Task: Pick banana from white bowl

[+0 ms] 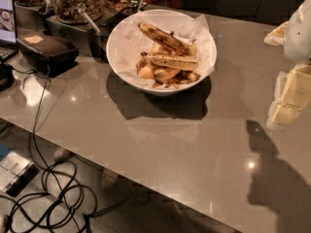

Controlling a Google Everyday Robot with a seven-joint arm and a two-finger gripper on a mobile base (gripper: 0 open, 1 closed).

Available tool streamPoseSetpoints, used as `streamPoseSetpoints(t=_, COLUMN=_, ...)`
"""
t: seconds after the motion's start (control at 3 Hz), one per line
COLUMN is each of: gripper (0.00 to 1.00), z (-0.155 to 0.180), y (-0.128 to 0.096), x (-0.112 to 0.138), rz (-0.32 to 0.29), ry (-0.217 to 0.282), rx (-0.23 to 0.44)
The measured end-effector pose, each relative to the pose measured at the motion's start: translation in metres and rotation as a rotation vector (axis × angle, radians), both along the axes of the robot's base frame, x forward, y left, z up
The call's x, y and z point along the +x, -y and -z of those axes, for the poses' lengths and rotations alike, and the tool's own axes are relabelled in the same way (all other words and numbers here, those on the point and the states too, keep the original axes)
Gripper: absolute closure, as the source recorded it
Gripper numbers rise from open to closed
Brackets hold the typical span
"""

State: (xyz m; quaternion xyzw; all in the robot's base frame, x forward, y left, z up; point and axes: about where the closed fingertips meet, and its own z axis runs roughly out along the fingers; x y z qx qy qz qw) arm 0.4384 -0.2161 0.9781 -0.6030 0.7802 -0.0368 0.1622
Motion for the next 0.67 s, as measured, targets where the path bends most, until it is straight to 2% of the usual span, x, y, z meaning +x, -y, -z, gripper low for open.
streamPoseSetpoints(t=0.33, gripper=0.0, z=0.0, y=0.0, x=0.0, rz=0.0, ry=0.0, rx=0.0)
streamPoseSetpoints(t=0.67, gripper=0.0, z=-0.001, y=-0.021, x=0.018, rz=-0.024, ry=-0.016, rx=-0.038)
